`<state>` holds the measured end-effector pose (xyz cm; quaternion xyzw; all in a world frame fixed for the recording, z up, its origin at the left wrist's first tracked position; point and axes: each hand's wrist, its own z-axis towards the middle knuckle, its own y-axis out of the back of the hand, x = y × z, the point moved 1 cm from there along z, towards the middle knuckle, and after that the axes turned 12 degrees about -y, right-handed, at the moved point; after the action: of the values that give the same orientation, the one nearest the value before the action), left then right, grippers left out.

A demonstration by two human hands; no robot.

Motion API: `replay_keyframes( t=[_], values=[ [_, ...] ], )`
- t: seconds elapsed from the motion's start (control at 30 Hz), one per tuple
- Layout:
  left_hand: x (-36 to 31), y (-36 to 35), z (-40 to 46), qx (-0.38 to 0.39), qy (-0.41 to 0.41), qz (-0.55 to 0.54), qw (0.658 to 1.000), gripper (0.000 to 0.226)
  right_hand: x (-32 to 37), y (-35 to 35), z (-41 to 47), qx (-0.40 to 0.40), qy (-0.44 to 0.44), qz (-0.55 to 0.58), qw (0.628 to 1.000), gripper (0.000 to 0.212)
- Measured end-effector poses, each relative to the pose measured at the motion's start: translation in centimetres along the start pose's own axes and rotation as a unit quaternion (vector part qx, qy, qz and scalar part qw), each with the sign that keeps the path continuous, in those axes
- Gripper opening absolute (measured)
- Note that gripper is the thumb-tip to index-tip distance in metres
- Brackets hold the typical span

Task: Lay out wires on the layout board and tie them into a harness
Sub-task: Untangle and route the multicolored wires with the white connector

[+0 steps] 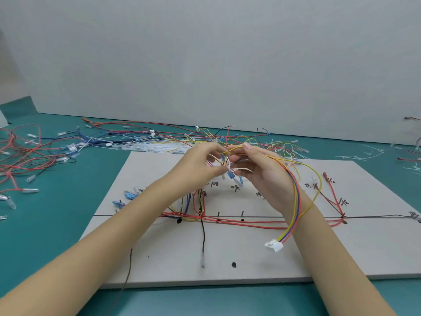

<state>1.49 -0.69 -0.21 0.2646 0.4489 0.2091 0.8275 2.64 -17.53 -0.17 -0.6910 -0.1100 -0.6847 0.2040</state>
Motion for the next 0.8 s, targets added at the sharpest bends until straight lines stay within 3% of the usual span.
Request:
replay_keyframes(
  t=[0.13,0.37,0.57,0.8],
  values=[
    [0.4,-0.4,1.0,0.021,-0.021,0.041,0.999,0.01,0.4,0.0,-0.2,0.0,0.016,0.023,1.0,0.031],
    [1.2,0.3,2.5,-0.068,-0.028,0.133,0.988,0.02,1.0,0.9,-0.1,-0.047,0.039,0.069,0.996,0.03],
    [3.0,0.3,3.4,-0.057,0.014,0.159,0.986,0.016,2.0,2.3,-0.2,-0.087,0.026,0.162,0.983,0.03],
    [5.9,0.6,4.1,-0.066,0.078,0.242,0.965,0.01,2.5,3.2,-0.8,-0.007,0.0,0.235,0.972,0.029]
  ],
)
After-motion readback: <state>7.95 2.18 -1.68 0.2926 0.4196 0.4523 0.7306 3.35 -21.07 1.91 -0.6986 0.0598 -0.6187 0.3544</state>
